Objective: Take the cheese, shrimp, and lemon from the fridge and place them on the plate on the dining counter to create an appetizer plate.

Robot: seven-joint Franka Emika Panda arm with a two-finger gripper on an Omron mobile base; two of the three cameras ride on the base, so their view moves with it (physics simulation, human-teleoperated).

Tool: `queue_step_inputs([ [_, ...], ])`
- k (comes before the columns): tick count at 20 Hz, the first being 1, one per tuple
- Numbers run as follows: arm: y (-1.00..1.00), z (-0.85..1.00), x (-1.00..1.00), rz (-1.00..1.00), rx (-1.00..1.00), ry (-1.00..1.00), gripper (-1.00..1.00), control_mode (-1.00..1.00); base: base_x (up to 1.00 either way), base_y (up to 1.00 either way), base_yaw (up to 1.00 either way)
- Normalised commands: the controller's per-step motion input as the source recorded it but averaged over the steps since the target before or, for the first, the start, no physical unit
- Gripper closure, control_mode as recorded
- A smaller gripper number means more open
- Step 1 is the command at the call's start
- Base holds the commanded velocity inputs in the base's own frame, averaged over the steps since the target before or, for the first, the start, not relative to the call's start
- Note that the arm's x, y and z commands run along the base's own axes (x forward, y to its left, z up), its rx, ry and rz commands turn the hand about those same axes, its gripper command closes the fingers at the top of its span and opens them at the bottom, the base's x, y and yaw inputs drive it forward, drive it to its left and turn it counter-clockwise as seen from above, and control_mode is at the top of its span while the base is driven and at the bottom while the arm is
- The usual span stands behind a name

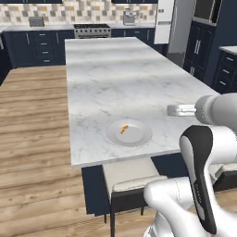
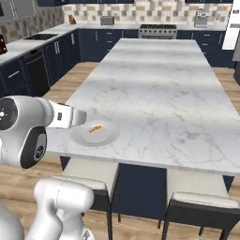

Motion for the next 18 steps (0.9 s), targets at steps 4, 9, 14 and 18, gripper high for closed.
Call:
queue_step_inputs([
  [4, 0.0, 0.0, 0.0, 0.0, 0.0, 0.0, -1.0, 1.0, -0.24, 0.94, 0.0],
  [9, 0.0, 0.0, 0.0, 0.0, 0.0, 0.0, -1.0, 1.0, 0.09, 1.0, -0.16],
  [14, 0.0, 0.0, 0.0, 0.0, 0.0, 0.0, -1.0, 1.0, 0.27, 1.0, -0.17],
  [18, 0.0, 0.0, 0.0, 0.0, 0.0, 0.0, -1.0, 1.0, 0.25, 1.0, -0.12],
])
